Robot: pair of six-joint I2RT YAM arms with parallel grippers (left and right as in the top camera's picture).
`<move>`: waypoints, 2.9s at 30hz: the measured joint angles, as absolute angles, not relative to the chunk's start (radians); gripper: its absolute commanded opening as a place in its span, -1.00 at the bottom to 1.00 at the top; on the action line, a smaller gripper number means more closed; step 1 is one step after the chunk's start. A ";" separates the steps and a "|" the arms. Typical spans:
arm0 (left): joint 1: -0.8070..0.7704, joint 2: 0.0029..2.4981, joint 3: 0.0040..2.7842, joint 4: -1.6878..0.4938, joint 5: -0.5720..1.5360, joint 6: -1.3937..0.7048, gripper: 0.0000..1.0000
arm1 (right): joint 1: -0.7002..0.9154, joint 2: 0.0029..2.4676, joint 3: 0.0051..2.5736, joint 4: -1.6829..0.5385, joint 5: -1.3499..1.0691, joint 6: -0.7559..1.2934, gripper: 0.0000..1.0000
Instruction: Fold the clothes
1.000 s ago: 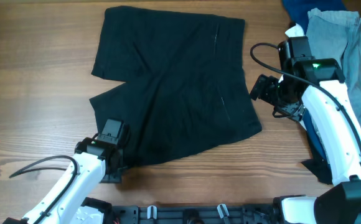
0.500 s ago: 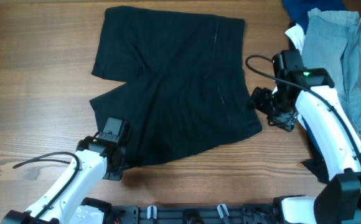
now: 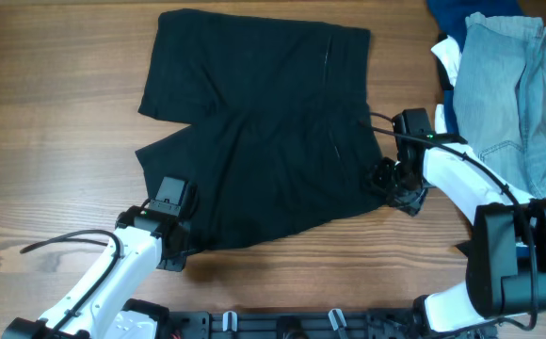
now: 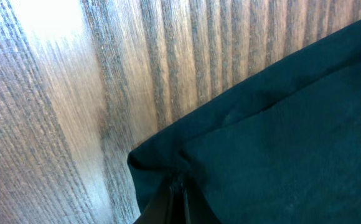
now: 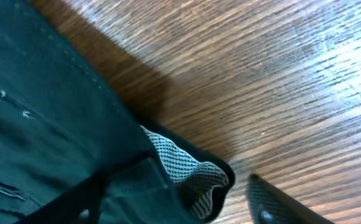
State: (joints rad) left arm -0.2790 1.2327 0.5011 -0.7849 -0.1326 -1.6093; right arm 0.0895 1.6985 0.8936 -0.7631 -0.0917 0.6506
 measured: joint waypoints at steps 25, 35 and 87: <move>-0.272 0.907 1.240 -1.372 -0.220 -1.084 -0.92 | -0.044 1.324 1.340 -1.464 -0.263 0.364 -0.92; -0.283 1.257 1.275 -0.852 -0.251 -0.909 -0.92 | -0.047 1.442 1.243 -1.315 -0.212 0.393 -0.92; 0.071 1.785 1.278 -0.634 -0.189 -0.490 1.00 | 0.437 1.952 1.208 -0.483 -0.083 0.250 0.86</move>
State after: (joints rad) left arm 0.0708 1.7855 1.2781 -0.6342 -0.1886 -0.4900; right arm 0.4374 1.9518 1.2079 -0.4831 -0.0830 0.2501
